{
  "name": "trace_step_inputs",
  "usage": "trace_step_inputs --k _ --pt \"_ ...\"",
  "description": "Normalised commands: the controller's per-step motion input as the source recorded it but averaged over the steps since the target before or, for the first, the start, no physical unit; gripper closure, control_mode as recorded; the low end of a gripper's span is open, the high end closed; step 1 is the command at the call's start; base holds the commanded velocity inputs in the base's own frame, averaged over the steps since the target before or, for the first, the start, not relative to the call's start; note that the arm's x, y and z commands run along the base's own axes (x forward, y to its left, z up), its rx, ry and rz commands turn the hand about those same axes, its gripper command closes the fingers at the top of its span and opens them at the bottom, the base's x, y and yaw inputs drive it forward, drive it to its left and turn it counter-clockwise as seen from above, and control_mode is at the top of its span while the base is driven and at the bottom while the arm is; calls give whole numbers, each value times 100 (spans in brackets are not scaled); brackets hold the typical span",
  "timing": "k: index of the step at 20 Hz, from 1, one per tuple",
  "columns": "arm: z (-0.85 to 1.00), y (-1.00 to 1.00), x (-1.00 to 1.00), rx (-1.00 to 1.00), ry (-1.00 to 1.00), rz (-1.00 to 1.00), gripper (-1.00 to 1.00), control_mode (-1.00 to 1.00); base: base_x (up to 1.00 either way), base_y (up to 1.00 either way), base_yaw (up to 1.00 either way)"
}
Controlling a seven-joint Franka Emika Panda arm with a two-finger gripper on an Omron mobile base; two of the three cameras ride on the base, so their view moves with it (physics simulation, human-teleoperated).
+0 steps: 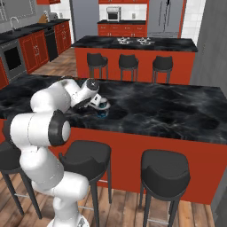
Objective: Stack the yogurt containers by placing the smaller containers on top of the larger containers.
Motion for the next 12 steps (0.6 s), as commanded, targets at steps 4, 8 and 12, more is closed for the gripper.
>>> trace_step_inputs --k 4,8,12 --pt "35 67 -30 -15 0 -14 -100 -100 0 0 0" --pt "18 60 2 -16 2 -11 -100 -100 0 0 0" --pt "0 34 29 -9 13 -5 -100 -100 0 0 0"
